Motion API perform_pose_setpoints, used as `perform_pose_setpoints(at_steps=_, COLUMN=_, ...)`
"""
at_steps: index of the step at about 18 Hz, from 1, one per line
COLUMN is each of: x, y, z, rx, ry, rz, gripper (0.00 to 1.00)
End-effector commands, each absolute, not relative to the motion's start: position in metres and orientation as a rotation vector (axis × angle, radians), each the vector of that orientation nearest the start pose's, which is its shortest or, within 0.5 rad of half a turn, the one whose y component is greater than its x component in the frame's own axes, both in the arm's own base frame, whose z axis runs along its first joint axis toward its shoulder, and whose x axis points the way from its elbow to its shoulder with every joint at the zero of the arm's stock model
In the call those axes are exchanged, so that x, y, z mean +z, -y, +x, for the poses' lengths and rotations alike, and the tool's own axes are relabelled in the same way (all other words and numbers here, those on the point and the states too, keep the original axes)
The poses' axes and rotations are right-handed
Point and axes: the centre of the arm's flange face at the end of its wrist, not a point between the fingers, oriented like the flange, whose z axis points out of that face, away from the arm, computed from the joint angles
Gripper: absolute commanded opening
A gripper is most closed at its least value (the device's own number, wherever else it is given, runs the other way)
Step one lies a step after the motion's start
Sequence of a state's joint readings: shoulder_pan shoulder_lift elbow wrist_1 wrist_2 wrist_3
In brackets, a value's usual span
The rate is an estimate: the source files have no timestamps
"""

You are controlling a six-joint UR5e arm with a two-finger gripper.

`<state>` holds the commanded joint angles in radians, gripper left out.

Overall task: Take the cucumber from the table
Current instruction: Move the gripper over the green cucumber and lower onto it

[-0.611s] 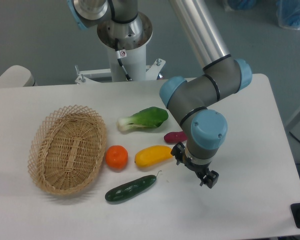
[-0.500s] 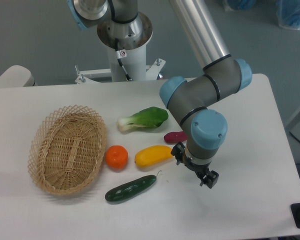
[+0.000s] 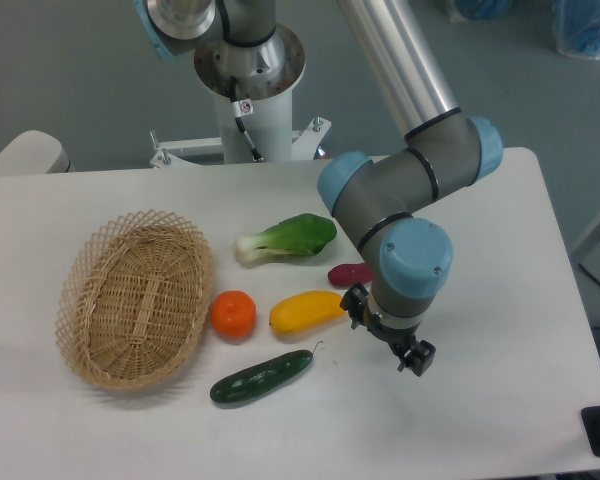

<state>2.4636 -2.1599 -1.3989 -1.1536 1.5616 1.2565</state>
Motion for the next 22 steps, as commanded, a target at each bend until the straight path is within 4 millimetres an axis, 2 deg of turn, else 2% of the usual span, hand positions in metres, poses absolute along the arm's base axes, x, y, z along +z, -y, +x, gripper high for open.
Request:
perform_pose_setpoints(at_steps=2, x=0.261, y=-0.540, z=-0.450, rx=-0.014, ry=-0.537, rz=-3.082, gripper=1.00)
perform_pose_setpoints(at_steps=4, x=0.259, y=-0.548, z=-0.429, rx=-0.030, ry=-0.580, rz=-3.079, gripper=1.00)
perform_pose_setpoints(at_steps=6, x=0.252, y=-0.547, z=-0.415, rx=-0.056, ry=-0.575, rz=-3.091, gripper=1.00)
perform_pose_setpoints(at_steps=8, x=0.250, y=-0.558, z=-0.391, rx=-0.065, ry=-0.571, rz=-3.096, gripper=1.00)
perform_pose_setpoints(at_steps=13, x=0.239, y=-0.582, z=-0.351, rx=-0.076, ry=-0.586, rz=-3.109, gripper=1.00)
perform_pose_setpoints(at_steps=16, x=0.229, y=-0.591, z=-0.348, rx=-0.044, ry=-0.552, rz=-3.099, gripper=1.00)
perform_pose_setpoints(at_steps=20, x=0.211, y=-0.607, z=-0.337, rx=-0.025, ry=-0.593, rz=-3.080, gripper=1.00)
perform_pose_setpoints(at_steps=22, x=0.207, y=-0.609, z=-0.334, rx=-0.032, ry=-0.603, rz=-3.082, gripper=1.00)
